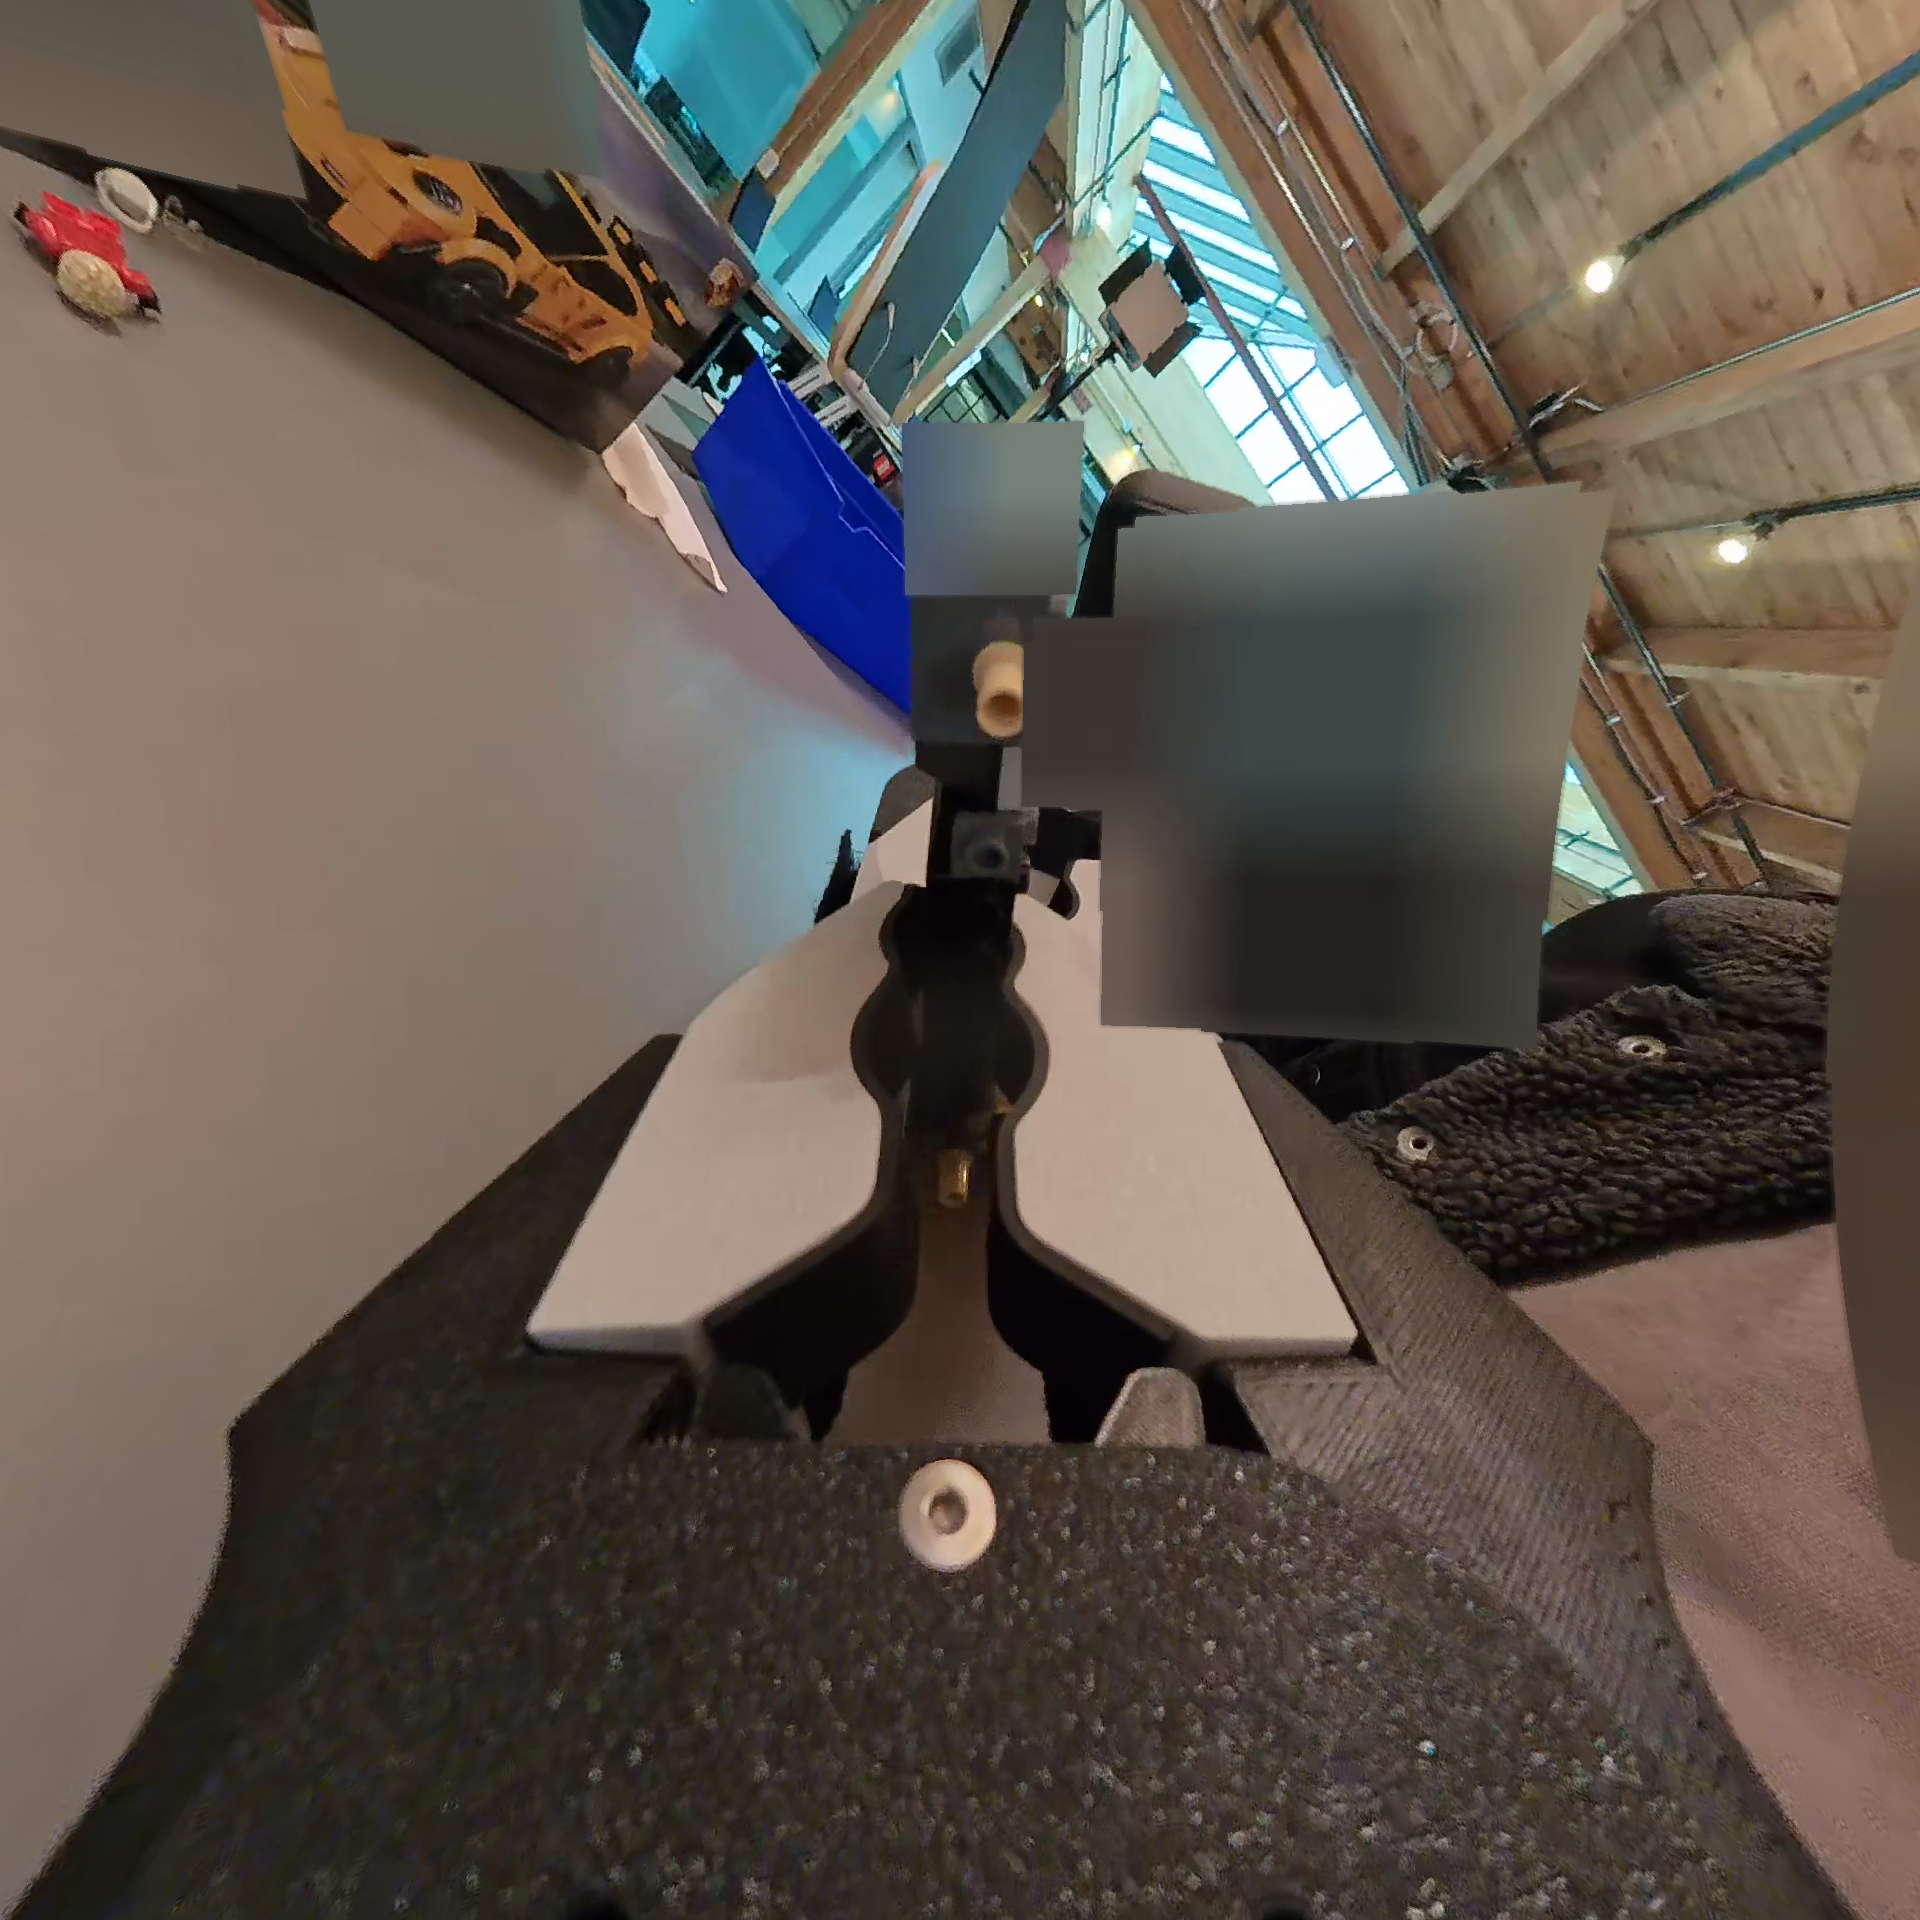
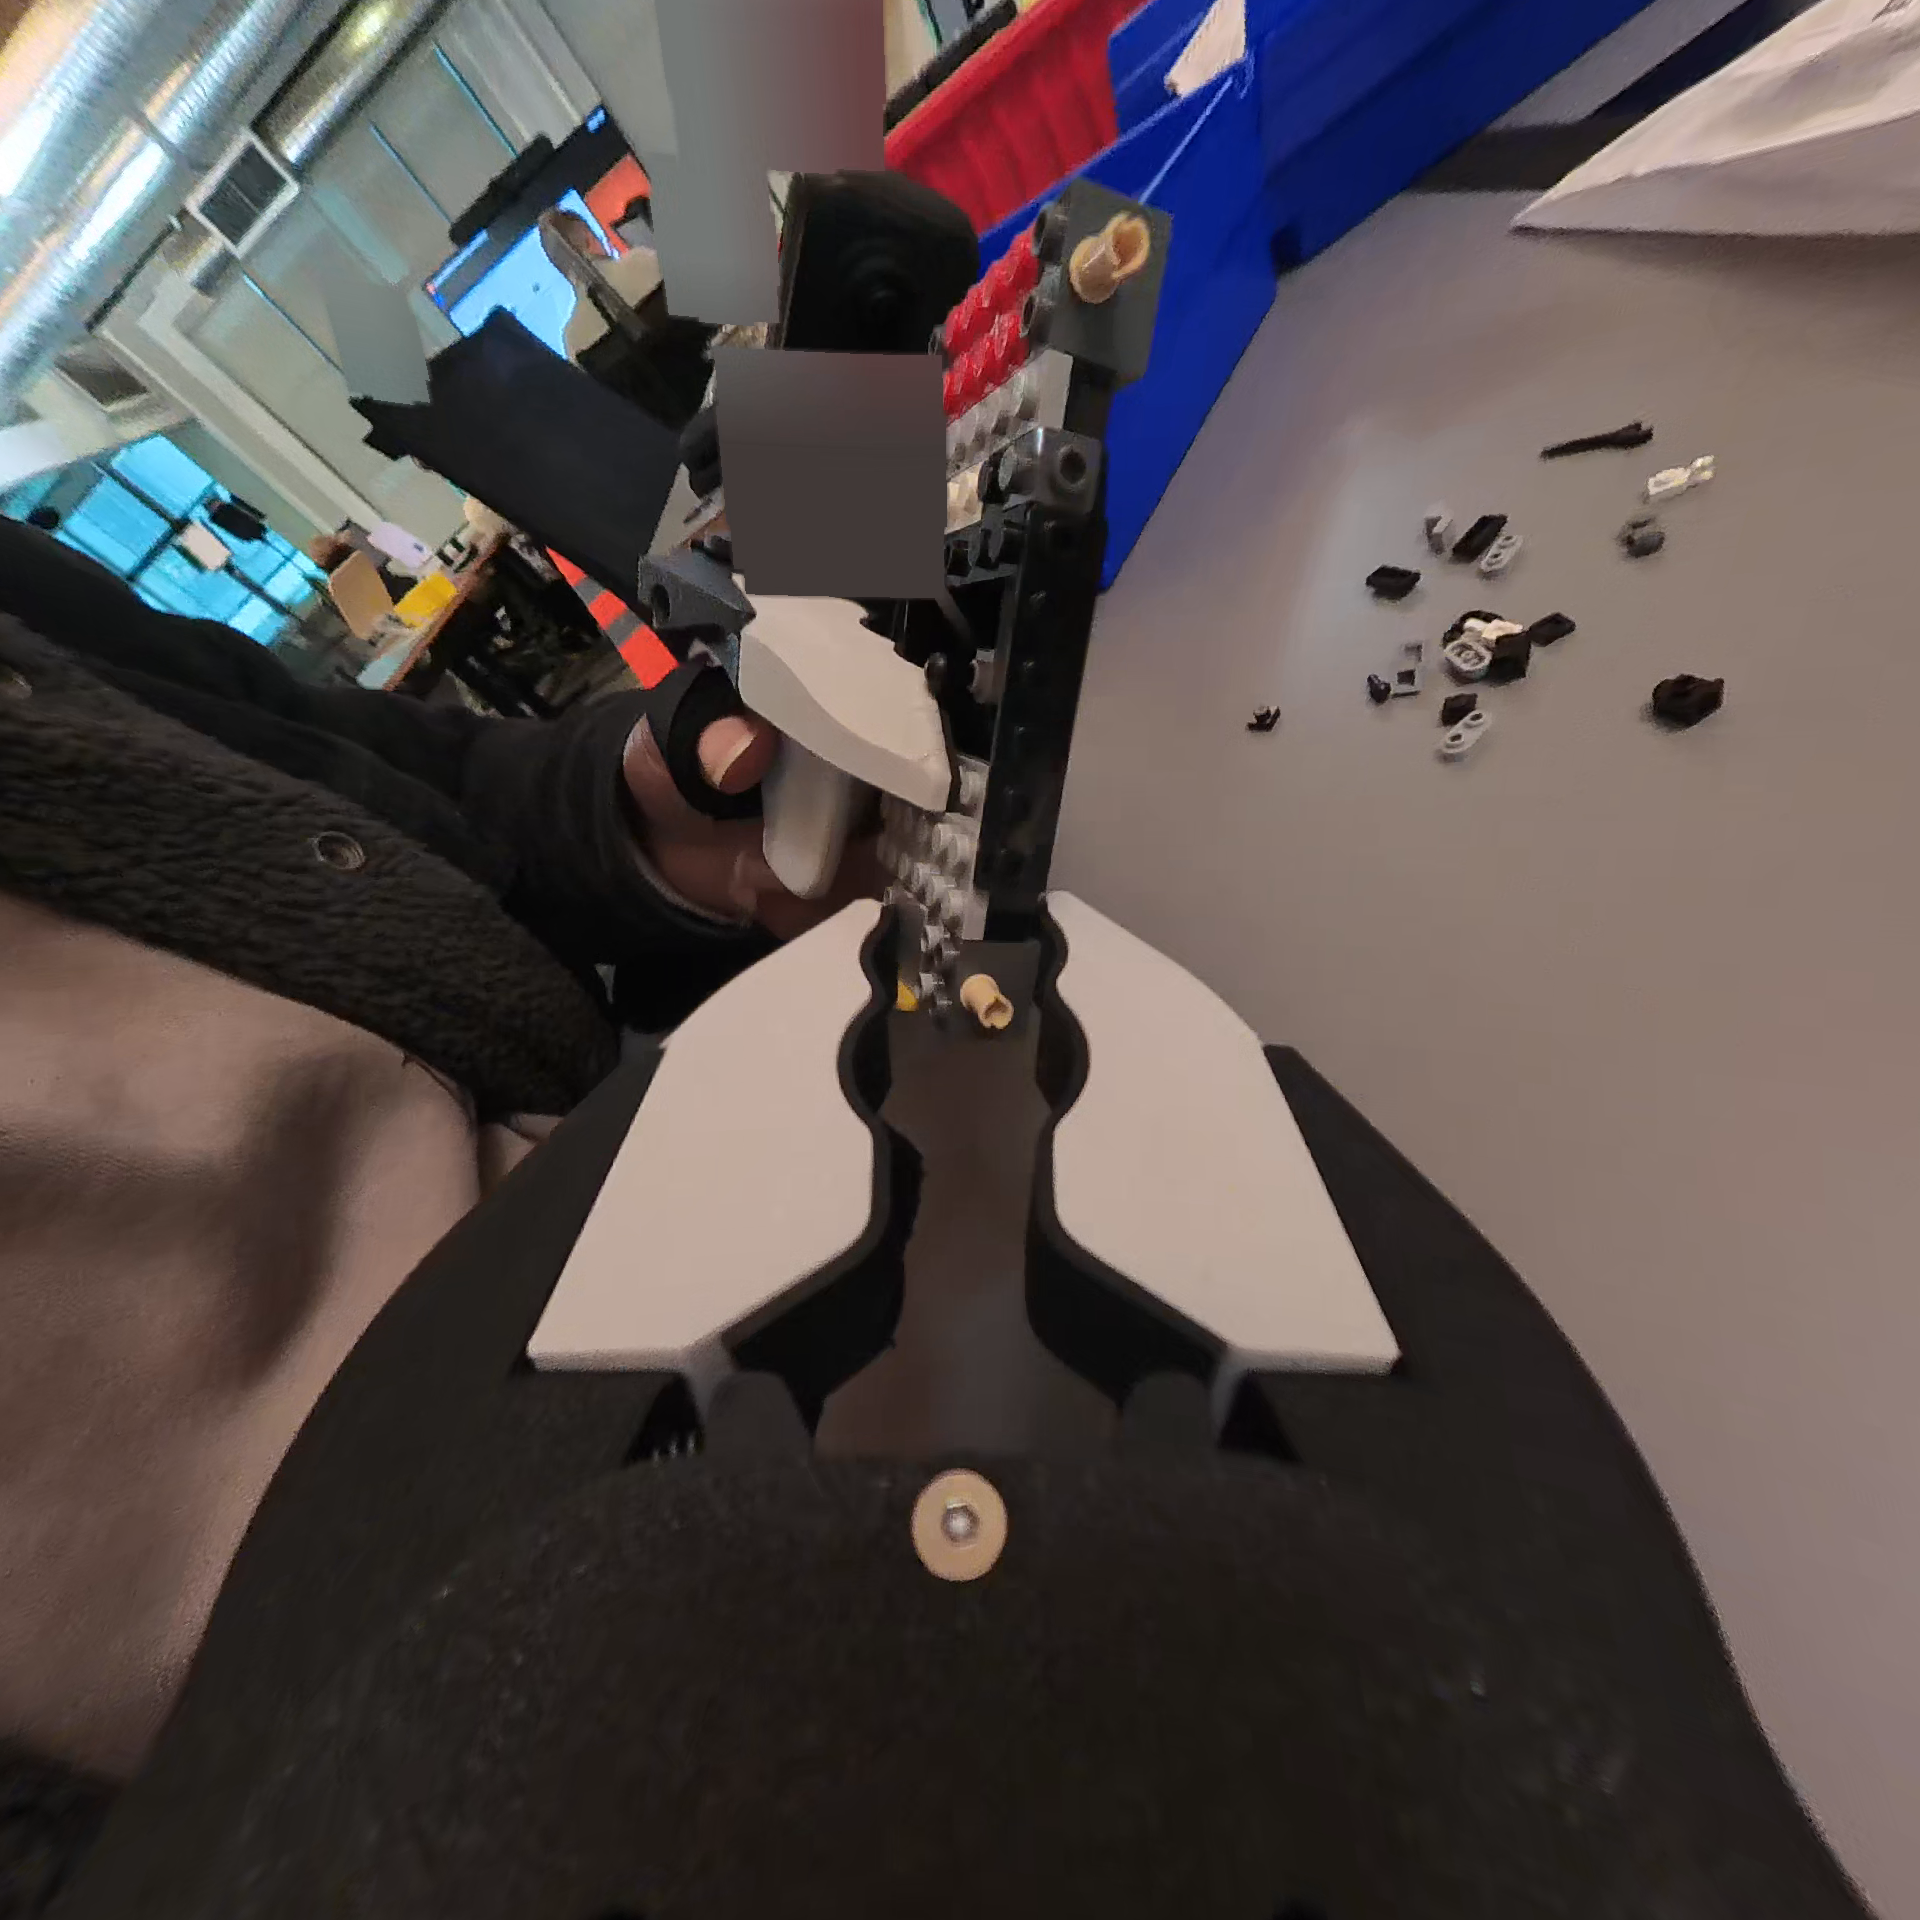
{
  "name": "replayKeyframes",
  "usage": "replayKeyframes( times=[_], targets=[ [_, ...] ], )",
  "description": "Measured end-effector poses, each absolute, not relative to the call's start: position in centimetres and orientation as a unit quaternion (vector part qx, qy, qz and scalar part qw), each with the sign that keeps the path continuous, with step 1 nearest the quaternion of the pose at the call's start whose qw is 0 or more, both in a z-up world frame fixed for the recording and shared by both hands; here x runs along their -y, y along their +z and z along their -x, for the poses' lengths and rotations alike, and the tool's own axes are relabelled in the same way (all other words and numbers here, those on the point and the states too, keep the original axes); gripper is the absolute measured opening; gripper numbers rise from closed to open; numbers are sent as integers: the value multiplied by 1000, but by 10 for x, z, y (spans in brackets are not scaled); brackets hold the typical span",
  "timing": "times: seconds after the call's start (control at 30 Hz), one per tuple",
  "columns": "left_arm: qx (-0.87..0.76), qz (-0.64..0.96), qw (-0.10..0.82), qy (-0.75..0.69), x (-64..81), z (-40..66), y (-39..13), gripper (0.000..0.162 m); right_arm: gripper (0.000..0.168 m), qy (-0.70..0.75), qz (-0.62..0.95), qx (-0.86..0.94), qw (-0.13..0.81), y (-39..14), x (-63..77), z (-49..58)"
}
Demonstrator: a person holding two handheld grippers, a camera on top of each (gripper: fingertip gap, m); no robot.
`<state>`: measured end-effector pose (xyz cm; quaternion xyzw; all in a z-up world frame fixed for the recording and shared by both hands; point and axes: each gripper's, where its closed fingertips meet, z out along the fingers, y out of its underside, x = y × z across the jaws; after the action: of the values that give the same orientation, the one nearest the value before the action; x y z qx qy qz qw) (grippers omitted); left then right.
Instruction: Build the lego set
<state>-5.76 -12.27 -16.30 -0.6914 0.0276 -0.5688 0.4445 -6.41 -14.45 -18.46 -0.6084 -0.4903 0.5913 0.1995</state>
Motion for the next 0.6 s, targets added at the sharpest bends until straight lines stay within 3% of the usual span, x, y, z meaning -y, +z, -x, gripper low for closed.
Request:
replayKeyframes(
  times=[0.3,0.6],
  targets=[
    [-32,662,493,-564,125,61,-146,11,20,643,591,434,221,-163,144,68],
    [-60,649,535,-537,130,61,-133,11,20,614,575,487,236,-156,145,63]
  ],
)
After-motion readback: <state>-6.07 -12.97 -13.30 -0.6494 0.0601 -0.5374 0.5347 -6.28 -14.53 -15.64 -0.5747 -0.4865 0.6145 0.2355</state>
